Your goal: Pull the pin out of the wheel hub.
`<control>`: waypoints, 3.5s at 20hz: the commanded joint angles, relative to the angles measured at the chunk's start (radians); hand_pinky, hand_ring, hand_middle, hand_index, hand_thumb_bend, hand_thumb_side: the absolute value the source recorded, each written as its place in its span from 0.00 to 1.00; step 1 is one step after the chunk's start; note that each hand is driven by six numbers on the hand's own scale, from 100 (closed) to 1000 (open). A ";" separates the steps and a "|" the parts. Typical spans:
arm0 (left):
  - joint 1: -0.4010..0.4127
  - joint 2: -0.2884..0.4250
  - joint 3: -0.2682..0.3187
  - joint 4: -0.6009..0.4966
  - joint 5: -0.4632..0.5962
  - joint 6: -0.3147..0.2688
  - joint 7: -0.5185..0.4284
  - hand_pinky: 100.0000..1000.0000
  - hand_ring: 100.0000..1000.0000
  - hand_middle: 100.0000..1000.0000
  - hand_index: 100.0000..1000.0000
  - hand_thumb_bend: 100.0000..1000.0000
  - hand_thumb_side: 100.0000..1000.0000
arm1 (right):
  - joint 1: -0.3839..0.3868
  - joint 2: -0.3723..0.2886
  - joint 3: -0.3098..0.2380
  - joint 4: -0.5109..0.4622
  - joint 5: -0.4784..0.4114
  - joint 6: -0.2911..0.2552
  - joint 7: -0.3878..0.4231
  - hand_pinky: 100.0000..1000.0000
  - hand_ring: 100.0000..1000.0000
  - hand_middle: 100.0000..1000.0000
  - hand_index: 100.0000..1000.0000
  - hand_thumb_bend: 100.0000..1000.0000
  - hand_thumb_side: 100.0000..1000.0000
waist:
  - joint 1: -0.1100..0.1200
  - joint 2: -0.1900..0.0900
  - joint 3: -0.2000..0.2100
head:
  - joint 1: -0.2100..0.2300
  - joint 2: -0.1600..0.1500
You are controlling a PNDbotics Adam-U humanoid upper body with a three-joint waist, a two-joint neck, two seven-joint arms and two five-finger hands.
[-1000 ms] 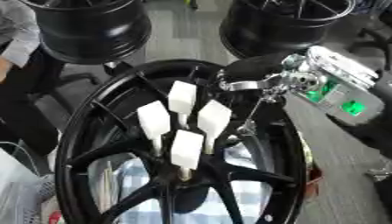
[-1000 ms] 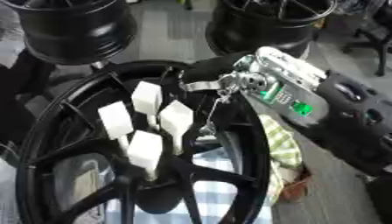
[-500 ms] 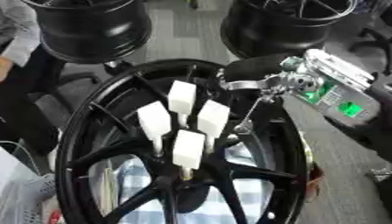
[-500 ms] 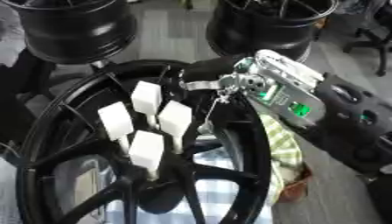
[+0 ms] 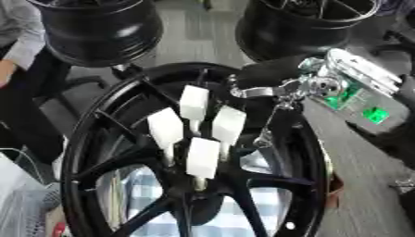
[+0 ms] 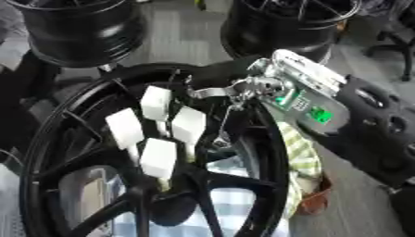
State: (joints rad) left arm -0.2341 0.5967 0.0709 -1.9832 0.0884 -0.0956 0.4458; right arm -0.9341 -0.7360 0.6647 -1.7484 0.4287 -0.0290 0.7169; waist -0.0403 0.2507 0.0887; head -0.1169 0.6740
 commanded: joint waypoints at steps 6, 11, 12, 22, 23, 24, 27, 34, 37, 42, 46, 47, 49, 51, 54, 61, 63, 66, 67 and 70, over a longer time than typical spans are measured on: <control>-0.001 0.019 0.004 -0.017 0.007 -0.006 -0.002 0.72 0.83 0.71 0.86 0.29 0.70 | -0.031 -0.031 -0.020 -0.051 -0.021 0.004 0.003 0.82 0.78 0.73 0.80 0.33 0.00 | 0.001 -0.019 -0.002 | 0.006 -0.021; 0.001 0.015 0.002 -0.017 0.009 -0.007 -0.005 0.72 0.83 0.71 0.85 0.29 0.71 | -0.028 -0.025 -0.013 -0.046 -0.024 0.014 0.012 0.82 0.77 0.71 0.77 0.28 0.00 | 0.001 -0.017 -0.001 | 0.004 -0.023; 0.001 0.014 0.002 -0.017 0.009 -0.007 -0.005 0.72 0.83 0.71 0.85 0.29 0.71 | -0.026 -0.023 -0.013 -0.040 -0.024 0.016 0.011 0.82 0.77 0.71 0.77 0.27 0.00 | 0.001 -0.017 0.000 | 0.004 -0.023; 0.004 0.012 0.002 -0.017 0.011 -0.012 -0.006 0.72 0.83 0.70 0.85 0.28 0.71 | -0.012 -0.025 -0.010 -0.016 -0.020 0.009 0.009 0.82 0.77 0.71 0.76 0.20 0.00 | 0.003 -0.012 0.001 | 0.002 -0.030; 0.004 0.012 0.002 -0.017 0.011 -0.012 -0.006 0.72 0.83 0.70 0.85 0.28 0.71 | -0.011 -0.026 -0.011 -0.016 -0.019 0.007 0.011 0.82 0.77 0.71 0.76 0.20 0.00 | 0.003 -0.012 0.002 | 0.002 -0.031; 0.005 0.011 0.002 -0.017 0.011 -0.013 -0.006 0.72 0.83 0.70 0.85 0.27 0.71 | -0.009 -0.027 -0.012 -0.015 -0.018 0.005 0.013 0.82 0.77 0.71 0.76 0.20 0.00 | 0.003 -0.011 0.002 | 0.002 -0.032; 0.005 0.010 0.002 -0.017 0.012 -0.014 -0.008 0.72 0.82 0.70 0.85 0.27 0.72 | -0.008 -0.026 -0.013 -0.013 -0.021 0.000 0.014 0.82 0.76 0.69 0.75 0.18 0.00 | 0.002 -0.009 0.002 | 0.000 -0.036; 0.006 0.011 0.002 -0.017 0.014 -0.014 -0.008 0.72 0.83 0.70 0.85 0.27 0.72 | -0.011 -0.024 -0.016 -0.027 -0.063 0.021 -0.021 0.81 0.72 0.53 0.62 0.10 0.00 | 0.002 -0.009 0.002 | 0.001 -0.037; 0.007 0.011 0.002 -0.017 0.013 -0.014 -0.008 0.72 0.83 0.70 0.85 0.26 0.72 | -0.012 -0.026 -0.018 -0.037 -0.085 0.042 -0.052 0.80 0.71 0.48 0.56 0.06 0.00 | 0.001 -0.009 0.002 | 0.003 -0.037; 0.008 0.010 0.001 -0.017 0.014 -0.016 -0.009 0.73 0.83 0.70 0.85 0.26 0.72 | -0.011 -0.027 -0.016 -0.034 -0.086 0.061 -0.077 0.79 0.67 0.36 0.45 0.00 0.00 | 0.000 -0.008 0.002 | 0.005 -0.039; 0.009 0.011 0.002 -0.017 0.015 -0.018 -0.009 0.73 0.83 0.69 0.85 0.25 0.72 | -0.011 -0.027 -0.016 -0.032 -0.084 0.071 -0.093 0.77 0.62 0.27 0.37 0.00 0.00 | 0.000 -0.009 0.003 | 0.005 -0.039; 0.009 0.011 0.002 -0.017 0.016 -0.018 -0.009 0.73 0.83 0.69 0.85 0.25 0.73 | -0.011 -0.027 -0.015 -0.032 -0.085 0.072 -0.095 0.77 0.61 0.27 0.36 0.00 0.00 | 0.000 -0.009 0.003 | 0.005 -0.039; 0.009 0.012 0.002 -0.017 0.016 -0.019 -0.008 0.73 0.83 0.69 0.85 0.25 0.73 | -0.013 -0.029 -0.016 -0.036 -0.088 0.075 -0.097 0.77 0.59 0.25 0.35 0.01 0.00 | 0.000 -0.010 0.002 | 0.005 -0.039; 0.010 0.013 0.002 -0.017 0.016 -0.019 -0.009 0.73 0.83 0.69 0.85 0.25 0.73 | -0.016 -0.035 -0.021 -0.045 -0.095 0.078 -0.098 0.76 0.58 0.25 0.35 0.00 0.00 | 0.001 -0.011 0.001 | 0.007 -0.037; 0.011 0.014 0.003 -0.017 0.016 -0.020 -0.009 0.73 0.83 0.69 0.85 0.25 0.73 | -0.023 -0.055 -0.035 -0.075 -0.124 0.086 -0.093 0.76 0.58 0.24 0.35 0.00 0.00 | 0.000 -0.013 0.000 | 0.009 -0.036; 0.013 0.019 0.004 -0.017 0.014 -0.022 -0.008 0.73 0.83 0.69 0.86 0.25 0.73 | -0.045 -0.139 -0.138 -0.153 -0.270 0.160 -0.071 0.76 0.56 0.24 0.34 0.00 0.00 | 0.000 -0.019 -0.006 | 0.013 -0.031; 0.014 0.020 0.005 -0.017 0.014 -0.023 -0.008 0.73 0.83 0.69 0.86 0.25 0.73 | -0.049 -0.161 -0.186 -0.159 -0.310 0.192 -0.083 0.77 0.56 0.24 0.34 0.00 0.00 | -0.001 -0.020 -0.009 | 0.013 -0.030; 0.016 0.021 0.007 -0.017 0.012 -0.023 -0.007 0.73 0.83 0.69 0.86 0.25 0.72 | -0.043 -0.190 -0.258 -0.161 -0.360 0.231 -0.116 0.77 0.56 0.23 0.34 0.00 0.00 | -0.001 -0.022 -0.013 | 0.016 -0.029; 0.017 0.022 0.008 -0.017 0.012 -0.023 -0.005 0.73 0.83 0.69 0.86 0.25 0.72 | -0.039 -0.201 -0.283 -0.159 -0.372 0.241 -0.130 0.77 0.56 0.24 0.34 0.00 0.00 | 0.000 -0.022 -0.014 | 0.018 -0.028; 0.020 0.024 0.010 -0.017 0.011 -0.025 -0.004 0.73 0.83 0.69 0.86 0.25 0.72 | -0.017 -0.235 -0.348 -0.149 -0.390 0.259 -0.171 0.77 0.56 0.24 0.35 0.00 0.00 | 0.002 -0.022 -0.020 | 0.022 -0.024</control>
State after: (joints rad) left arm -0.2103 0.5886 0.0664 -1.9832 0.1021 -0.1167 0.4403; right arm -0.9391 -0.9278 0.3603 -1.8948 0.0540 0.2215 0.5639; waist -0.0439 0.2477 0.0697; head -0.0987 0.6499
